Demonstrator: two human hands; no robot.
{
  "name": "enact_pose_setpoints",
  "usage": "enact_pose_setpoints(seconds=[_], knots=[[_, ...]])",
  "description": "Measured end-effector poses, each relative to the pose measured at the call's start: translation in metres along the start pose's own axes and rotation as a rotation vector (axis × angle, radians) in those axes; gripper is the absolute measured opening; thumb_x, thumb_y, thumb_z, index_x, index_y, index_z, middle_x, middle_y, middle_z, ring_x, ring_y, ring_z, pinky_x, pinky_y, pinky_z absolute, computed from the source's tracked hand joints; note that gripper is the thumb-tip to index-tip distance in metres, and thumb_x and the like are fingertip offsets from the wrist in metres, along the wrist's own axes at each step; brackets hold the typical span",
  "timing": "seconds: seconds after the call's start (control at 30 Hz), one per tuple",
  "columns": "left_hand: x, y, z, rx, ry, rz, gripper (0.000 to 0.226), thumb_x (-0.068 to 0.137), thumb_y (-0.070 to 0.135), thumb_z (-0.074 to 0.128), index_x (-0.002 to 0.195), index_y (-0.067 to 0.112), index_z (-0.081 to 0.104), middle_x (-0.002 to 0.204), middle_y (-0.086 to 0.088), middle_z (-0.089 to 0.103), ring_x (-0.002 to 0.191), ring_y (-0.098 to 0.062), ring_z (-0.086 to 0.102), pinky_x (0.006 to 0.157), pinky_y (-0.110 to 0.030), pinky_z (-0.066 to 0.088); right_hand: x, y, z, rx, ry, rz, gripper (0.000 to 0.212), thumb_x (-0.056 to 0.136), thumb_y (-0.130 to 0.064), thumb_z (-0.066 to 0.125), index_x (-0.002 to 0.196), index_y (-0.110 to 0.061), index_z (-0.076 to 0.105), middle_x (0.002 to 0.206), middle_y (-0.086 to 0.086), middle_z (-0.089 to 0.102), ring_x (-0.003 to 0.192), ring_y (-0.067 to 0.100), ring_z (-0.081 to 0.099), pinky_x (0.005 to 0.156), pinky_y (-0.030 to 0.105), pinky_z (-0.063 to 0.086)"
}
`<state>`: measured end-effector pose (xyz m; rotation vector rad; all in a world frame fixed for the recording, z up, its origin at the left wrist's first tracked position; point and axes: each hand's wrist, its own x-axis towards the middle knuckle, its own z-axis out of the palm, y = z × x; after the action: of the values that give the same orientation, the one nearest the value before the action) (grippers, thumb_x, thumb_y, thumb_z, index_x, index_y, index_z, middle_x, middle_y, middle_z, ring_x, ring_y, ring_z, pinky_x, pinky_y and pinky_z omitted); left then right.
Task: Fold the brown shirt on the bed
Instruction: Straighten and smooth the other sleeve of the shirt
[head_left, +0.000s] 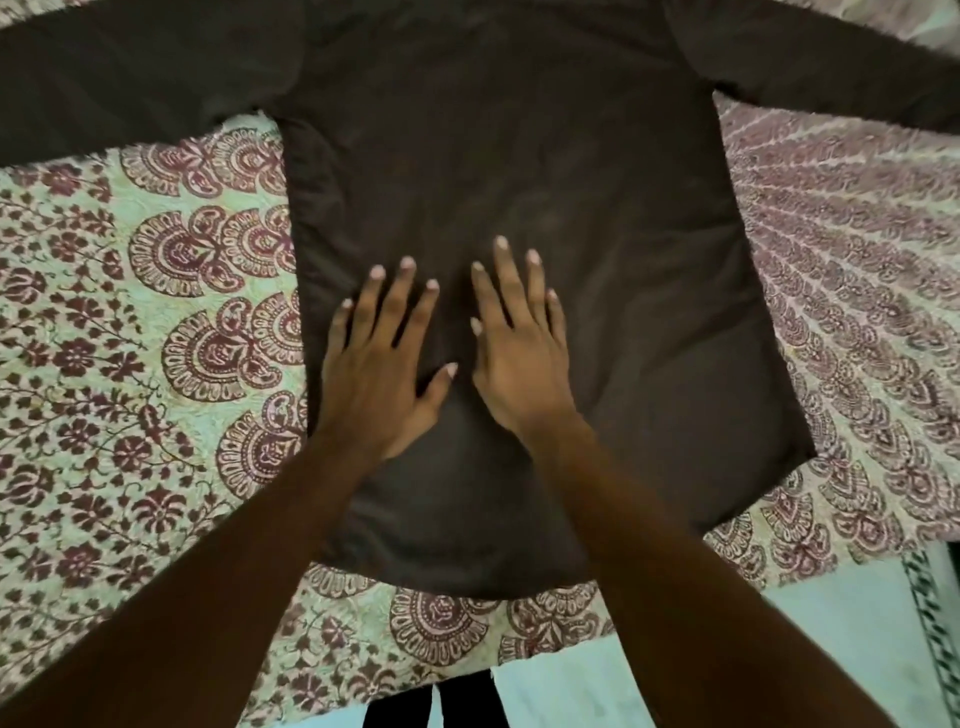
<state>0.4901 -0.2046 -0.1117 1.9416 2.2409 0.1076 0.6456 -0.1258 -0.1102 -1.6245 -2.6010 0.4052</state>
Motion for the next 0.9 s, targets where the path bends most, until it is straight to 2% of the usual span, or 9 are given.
enact_pose_setpoints(seconds=[0.1, 0.23, 0.37, 0.47, 0.53, 0.57, 0.63, 0.7, 0.9], knots=[[-0.003, -0.003, 0.013, 0.063, 0.011, -0.054, 0.085, 0.095, 0.072, 0.035, 0.166, 0.030, 0.014, 0.175, -0.003, 0.006, 0.161, -0.031, 0.010, 0.126, -0.055, 0.017, 0.043, 0.022, 0.004, -0.015, -0.066, 0.018, 0.063, 0.105, -0.060, 0.030, 0.163, -0.040, 0.017, 0.174, -0.006, 0.000, 0.161, 0.024, -0.003, 0.127, 0.055, 0.010], [-0.029, 0.004, 0.012, 0.056, 0.001, -0.082, 0.092, 0.090, 0.079, 0.035, 0.166, 0.032, 0.011, 0.176, -0.002, 0.002, 0.161, -0.034, 0.005, 0.126, -0.058, 0.014, -0.010, 0.084, -0.007, -0.040, 0.033, 0.266, 0.066, 0.098, -0.077, 0.025, 0.159, -0.056, 0.010, 0.174, -0.009, 0.000, 0.161, 0.022, 0.001, 0.126, 0.054, 0.006], [-0.056, 0.011, 0.010, 0.080, -0.037, -0.091, 0.097, 0.088, 0.080, 0.036, 0.166, 0.028, 0.014, 0.175, -0.005, 0.001, 0.161, -0.038, 0.005, 0.125, -0.061, 0.016, -0.102, 0.143, -0.023, -0.008, 0.075, 0.652, 0.071, 0.096, -0.081, 0.019, 0.160, -0.054, 0.002, 0.175, -0.004, 0.001, 0.161, 0.025, 0.002, 0.126, 0.060, 0.009], [-0.061, 0.014, 0.009, 0.078, -0.047, -0.108, 0.097, 0.087, 0.080, 0.038, 0.166, 0.028, 0.018, 0.175, -0.005, 0.002, 0.161, -0.038, 0.006, 0.125, -0.061, 0.015, -0.126, 0.160, -0.031, 0.042, 0.074, 0.849, 0.082, 0.092, -0.085, 0.014, 0.163, -0.045, 0.003, 0.174, 0.005, 0.000, 0.160, 0.034, -0.004, 0.125, 0.063, 0.002], [-0.061, 0.015, 0.009, 0.068, -0.043, -0.114, 0.097, 0.085, 0.079, 0.040, 0.165, 0.028, 0.019, 0.175, -0.004, 0.002, 0.160, -0.038, 0.007, 0.126, -0.061, 0.015, -0.110, 0.152, -0.036, 0.037, 0.121, 0.828, 0.088, 0.093, -0.084, 0.019, 0.165, -0.034, 0.008, 0.174, 0.011, 0.001, 0.159, 0.039, -0.005, 0.125, 0.062, -0.001], [-0.061, 0.016, 0.009, 0.067, -0.038, -0.118, 0.097, 0.085, 0.079, 0.041, 0.165, 0.028, 0.020, 0.176, -0.004, 0.002, 0.160, -0.039, 0.007, 0.126, -0.061, 0.014, -0.096, 0.143, -0.037, 0.021, 0.149, 0.721, 0.086, 0.095, -0.081, 0.025, 0.165, -0.032, 0.011, 0.174, 0.011, 0.000, 0.159, 0.038, -0.004, 0.125, 0.060, 0.001], [-0.061, 0.016, 0.011, 0.071, -0.029, -0.128, 0.097, 0.084, 0.079, 0.041, 0.165, 0.029, 0.020, 0.176, -0.003, 0.001, 0.160, -0.040, 0.007, 0.125, -0.060, 0.014, -0.073, 0.125, -0.030, 0.010, 0.128, 0.402, 0.077, 0.099, -0.073, 0.037, 0.164, -0.037, 0.016, 0.174, 0.005, -0.002, 0.160, 0.034, -0.005, 0.125, 0.057, 0.005], [-0.061, 0.017, 0.012, 0.059, -0.019, -0.130, 0.097, 0.084, 0.079, 0.041, 0.165, 0.030, 0.021, 0.176, -0.002, 0.002, 0.160, -0.040, 0.007, 0.125, -0.060, 0.014, -0.068, 0.121, -0.022, 0.000, 0.039, 0.249, 0.071, 0.099, -0.072, 0.037, 0.162, -0.048, 0.014, 0.175, -0.001, -0.005, 0.161, 0.029, -0.005, 0.126, 0.057, 0.007], [-0.062, 0.018, 0.011, 0.061, -0.012, -0.137, 0.096, 0.084, 0.078, 0.040, 0.165, 0.030, 0.020, 0.176, -0.002, 0.003, 0.160, -0.039, 0.009, 0.125, -0.059, 0.014, -0.142, 0.172, -0.026, -0.017, 0.088, 0.740, 0.072, 0.097, -0.079, 0.022, 0.161, -0.050, 0.008, 0.174, -0.002, 0.005, 0.161, 0.026, 0.005, 0.123, 0.065, 0.014]])
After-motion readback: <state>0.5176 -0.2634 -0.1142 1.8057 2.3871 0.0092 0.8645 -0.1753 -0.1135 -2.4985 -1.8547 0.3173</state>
